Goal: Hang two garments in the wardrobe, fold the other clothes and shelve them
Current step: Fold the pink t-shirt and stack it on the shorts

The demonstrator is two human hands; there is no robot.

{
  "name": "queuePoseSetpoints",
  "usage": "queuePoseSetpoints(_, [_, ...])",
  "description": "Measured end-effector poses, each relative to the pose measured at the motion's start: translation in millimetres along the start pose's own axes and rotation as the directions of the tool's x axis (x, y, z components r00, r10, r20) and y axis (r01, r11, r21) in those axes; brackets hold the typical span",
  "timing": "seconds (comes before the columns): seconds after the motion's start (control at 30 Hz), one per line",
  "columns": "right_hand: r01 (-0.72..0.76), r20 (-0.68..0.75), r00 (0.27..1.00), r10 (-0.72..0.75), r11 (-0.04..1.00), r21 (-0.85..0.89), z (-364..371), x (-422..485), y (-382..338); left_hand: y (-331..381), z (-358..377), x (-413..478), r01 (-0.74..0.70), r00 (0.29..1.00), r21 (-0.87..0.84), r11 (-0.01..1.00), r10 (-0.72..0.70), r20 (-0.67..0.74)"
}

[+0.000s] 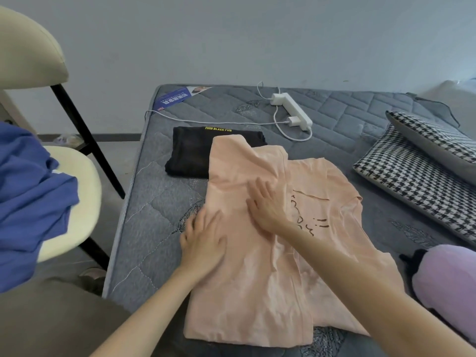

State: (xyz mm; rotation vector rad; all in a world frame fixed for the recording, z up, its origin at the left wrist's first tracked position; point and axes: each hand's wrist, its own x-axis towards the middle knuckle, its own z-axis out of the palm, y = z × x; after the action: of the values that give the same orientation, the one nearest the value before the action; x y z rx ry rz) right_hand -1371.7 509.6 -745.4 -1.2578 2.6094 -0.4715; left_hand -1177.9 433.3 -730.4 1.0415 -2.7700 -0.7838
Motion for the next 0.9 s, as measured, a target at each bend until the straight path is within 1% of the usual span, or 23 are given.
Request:
queuePoseSetpoints(0.03, [-0.042,0.018,0.999,0.043,0.998,-0.041,8,-1,5,-7,5,-5,-0.085,0.994,0.109,0.990,0.077,0.081])
queuePoseSetpoints(0.07, [-0.074,0.007,0.997,0.075,0.993,-0.087,13,-2,11,-15,11,-9,-0.169,0.978,0.202,0.965,0.139,0.157])
queuePoseSetpoints(0.1, [-0.101,-0.011,0.995,0.100,0.987,-0.122,15,-1,15,-21,14,-12,-0.233,0.960,0.256,0.938,0.180,0.213])
queuePoseSetpoints(0.13, [-0.135,-0.025,0.991,0.133,0.982,-0.130,15,2,19,-26,17,-13,-0.267,0.947,0.272,0.925,0.199,0.252])
queuePoseSetpoints(0.23, [-0.210,-0.027,0.978,0.208,0.968,-0.136,7,13,19,-31,18,-10,-0.278,0.934,0.268,0.922,0.195,0.298])
queuePoseSetpoints(0.27, [-0.213,-0.070,0.976,0.205,0.966,-0.149,4,15,17,-32,17,-9,-0.270,0.933,0.271,0.924,0.182,0.310])
queuePoseSetpoints(0.33, [-0.177,-0.235,0.963,0.134,0.969,-0.174,-3,18,10,-34,15,-2,-0.231,0.938,0.248,0.941,0.148,0.314])
queuePoseSetpoints(0.37, [-0.123,-0.306,0.950,0.059,0.973,-0.195,-7,21,7,-36,14,3,-0.213,0.942,0.230,0.950,0.137,0.305])
queuePoseSetpoints(0.43, [0.024,-0.369,0.924,-0.101,0.978,-0.207,-15,33,1,-38,14,13,-0.190,0.950,0.195,0.962,0.130,0.284])
queuePoseSetpoints(0.47, [0.080,-0.383,0.912,-0.143,0.981,-0.176,-20,43,-1,-39,14,19,-0.181,0.954,0.181,0.967,0.127,0.272])
queuePoseSetpoints(0.53, [0.119,-0.408,0.902,-0.142,0.990,-0.082,-32,65,-4,-41,12,32,-0.162,0.961,0.155,0.975,0.120,0.249])
queuePoseSetpoints(0.6, [0.100,-0.435,0.895,-0.098,0.995,-0.020,-44,90,-3,-44,8,47,-0.150,0.966,0.109,0.983,0.122,0.228])
queuePoseSetpoints(0.67, [0.015,-0.407,0.914,-0.002,0.999,0.030,-54,114,2,-46,0,65,-0.122,0.977,-0.006,0.992,0.121,0.175])
queuePoseSetpoints(0.7, [-0.041,-0.358,0.932,0.055,0.998,0.045,-58,125,6,-45,-5,75,-0.099,0.984,-0.086,0.991,0.110,0.141])
queuePoseSetpoints(0.77, [-0.150,-0.198,0.968,0.157,0.988,0.046,-61,141,15,-44,-17,96,-0.071,0.994,-0.219,0.973,0.088,0.071])
queuePoseSetpoints(0.8, [-0.196,-0.112,0.974,0.198,0.980,0.029,-61,147,20,-42,-22,107,-0.072,0.995,-0.246,0.967,0.086,0.046])
queuePoseSetpoints(0.87, [-0.238,-0.008,0.971,0.238,0.971,0.010,-60,152,30,-37,-30,130,-0.013,0.997,-0.299,0.954,0.033,0.063])
queuePoseSetpoints(0.9, [-0.240,0.014,0.971,0.240,0.970,0.031,-59,152,35,-34,-33,142,0.056,0.994,-0.367,0.929,-0.019,0.105])
